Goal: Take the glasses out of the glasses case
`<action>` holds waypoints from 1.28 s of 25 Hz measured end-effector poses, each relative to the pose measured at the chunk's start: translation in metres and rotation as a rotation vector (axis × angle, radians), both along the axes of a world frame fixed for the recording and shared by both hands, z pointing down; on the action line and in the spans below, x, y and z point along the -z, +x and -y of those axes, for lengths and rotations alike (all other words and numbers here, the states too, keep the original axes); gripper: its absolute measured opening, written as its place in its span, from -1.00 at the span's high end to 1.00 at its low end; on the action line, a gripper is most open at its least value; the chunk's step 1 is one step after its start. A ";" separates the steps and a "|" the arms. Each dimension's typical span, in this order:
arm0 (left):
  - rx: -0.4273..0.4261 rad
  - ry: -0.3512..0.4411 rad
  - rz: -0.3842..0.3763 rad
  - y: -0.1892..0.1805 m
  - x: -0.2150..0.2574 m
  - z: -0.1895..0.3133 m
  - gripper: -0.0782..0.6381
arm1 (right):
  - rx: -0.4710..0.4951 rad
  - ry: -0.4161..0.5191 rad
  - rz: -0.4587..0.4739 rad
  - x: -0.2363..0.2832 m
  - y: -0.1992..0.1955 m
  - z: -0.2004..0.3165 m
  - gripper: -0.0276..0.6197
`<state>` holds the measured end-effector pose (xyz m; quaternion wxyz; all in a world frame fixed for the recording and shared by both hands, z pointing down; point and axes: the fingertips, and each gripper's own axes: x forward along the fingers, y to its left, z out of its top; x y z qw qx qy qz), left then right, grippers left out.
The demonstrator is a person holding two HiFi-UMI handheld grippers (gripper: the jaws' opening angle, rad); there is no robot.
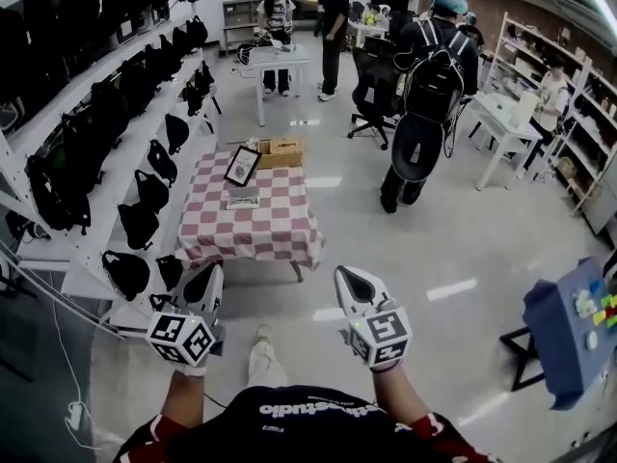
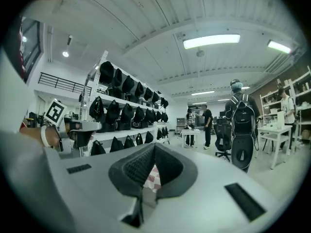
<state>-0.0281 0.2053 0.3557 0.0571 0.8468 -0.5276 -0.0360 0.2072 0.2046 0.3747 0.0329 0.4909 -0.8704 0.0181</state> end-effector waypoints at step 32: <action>-0.012 -0.032 -0.003 -0.072 -0.015 0.221 0.76 | 0.030 -0.045 -0.025 0.008 -0.080 0.218 0.91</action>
